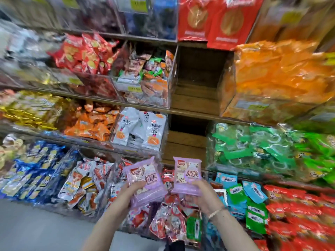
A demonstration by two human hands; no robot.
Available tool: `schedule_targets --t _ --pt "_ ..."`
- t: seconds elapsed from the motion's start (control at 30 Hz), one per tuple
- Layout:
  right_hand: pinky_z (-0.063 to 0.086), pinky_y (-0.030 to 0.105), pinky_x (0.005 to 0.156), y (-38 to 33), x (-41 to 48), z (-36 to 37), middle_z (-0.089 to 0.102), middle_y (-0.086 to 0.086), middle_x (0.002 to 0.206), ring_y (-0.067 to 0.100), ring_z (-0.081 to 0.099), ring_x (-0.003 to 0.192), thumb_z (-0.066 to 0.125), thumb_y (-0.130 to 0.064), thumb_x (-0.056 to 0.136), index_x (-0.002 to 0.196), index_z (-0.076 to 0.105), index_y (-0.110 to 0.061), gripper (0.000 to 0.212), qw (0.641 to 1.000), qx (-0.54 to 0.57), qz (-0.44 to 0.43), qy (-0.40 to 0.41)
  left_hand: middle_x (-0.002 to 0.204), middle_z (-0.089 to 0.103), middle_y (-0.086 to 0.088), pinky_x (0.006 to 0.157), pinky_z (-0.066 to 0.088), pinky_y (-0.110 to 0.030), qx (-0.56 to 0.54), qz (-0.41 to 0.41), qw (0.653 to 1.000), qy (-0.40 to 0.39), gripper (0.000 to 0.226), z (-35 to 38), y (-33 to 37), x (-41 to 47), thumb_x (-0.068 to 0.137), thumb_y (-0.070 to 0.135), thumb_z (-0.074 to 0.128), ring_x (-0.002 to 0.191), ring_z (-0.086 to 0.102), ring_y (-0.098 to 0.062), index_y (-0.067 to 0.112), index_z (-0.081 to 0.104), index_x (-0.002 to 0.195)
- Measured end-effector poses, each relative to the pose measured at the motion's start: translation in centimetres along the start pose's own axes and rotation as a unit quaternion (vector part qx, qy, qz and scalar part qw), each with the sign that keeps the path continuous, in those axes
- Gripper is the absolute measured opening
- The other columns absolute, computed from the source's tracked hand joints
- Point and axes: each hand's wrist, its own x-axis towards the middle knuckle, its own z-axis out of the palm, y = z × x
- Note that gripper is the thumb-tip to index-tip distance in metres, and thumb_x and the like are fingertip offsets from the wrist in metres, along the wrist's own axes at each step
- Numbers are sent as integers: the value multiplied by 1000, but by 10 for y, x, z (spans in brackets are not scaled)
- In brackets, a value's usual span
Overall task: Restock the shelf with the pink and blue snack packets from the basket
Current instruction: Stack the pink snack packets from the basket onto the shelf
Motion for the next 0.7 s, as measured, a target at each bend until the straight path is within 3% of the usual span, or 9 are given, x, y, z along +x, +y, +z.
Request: schedule_targets --t 0.13,0.2,0.27,0.3,0.37,0.47,0.57,0.63,0.7 --pt "45 27 48 -55 27 15 68 6 81 17 62 61 46 -7 91 88 60 -12 16 998 3 -64 9 108 62 14 81 46 -30 -2 54 998 -7 59 -2 48 25 41 46 84 96 60 -2 27 71 95" --pt "44 24 45 -86 44 26 65 5 78 16 56 56 45 -9 91 89 61 -14 17 995 -13 -98 23 109 69 9 72 54 -30 9 88 996 -32 64 -3 79 42 42 51 87 92 68 -7 30 71 100" --pt "44 21 43 -115 66 36 64 6 79 15 54 52 45 -11 91 92 61 -14 17 990 -27 -124 56 122 65 7 80 55 -38 28 110 993 -19 77 1 115 61 39 59 85 108 64 -17 35 64 110" --pt "44 19 42 -130 79 42 64 5 81 14 53 51 46 -13 91 93 60 -15 15 988 -33 -132 74 124 63 9 86 52 -36 37 133 990 -10 77 3 134 71 38 62 85 113 60 -15 36 65 107" --pt "43 18 41 -158 103 51 64 4 84 12 50 51 50 -19 91 94 59 -18 10 983 -62 -138 107 115 70 6 83 52 -31 55 198 979 -15 73 5 174 93 36 61 88 107 65 -13 34 70 101" --pt "36 18 39 -194 136 61 57 4 73 11 41 48 54 -18 89 98 61 -12 13 982 -62 -131 124 118 68 0 101 43 -51 113 252 959 -61 65 12 231 115 55 56 84 112 63 -23 34 65 114" --pt "40 18 41 -219 159 65 55 5 70 12 41 52 58 -15 89 105 62 -2 22 980 -58 -130 142 121 67 -1 106 36 -56 97 296 947 -79 69 23 279 135 56 54 83 115 61 -25 30 63 118" --pt "53 26 56 -229 172 64 59 9 77 20 50 62 64 -14 85 114 59 4 35 965 -105 -161 180 124 66 -3 105 37 -53 105 332 933 -94 72 39 303 138 58 53 82 117 60 -26 27 61 122" --pt "50 40 88 -234 180 56 62 18 105 31 58 90 66 -21 84 128 50 4 53 903 -275 -204 260 126 64 -3 103 40 -49 120 361 919 -107 75 52 314 139 62 51 80 118 59 -25 23 56 127"
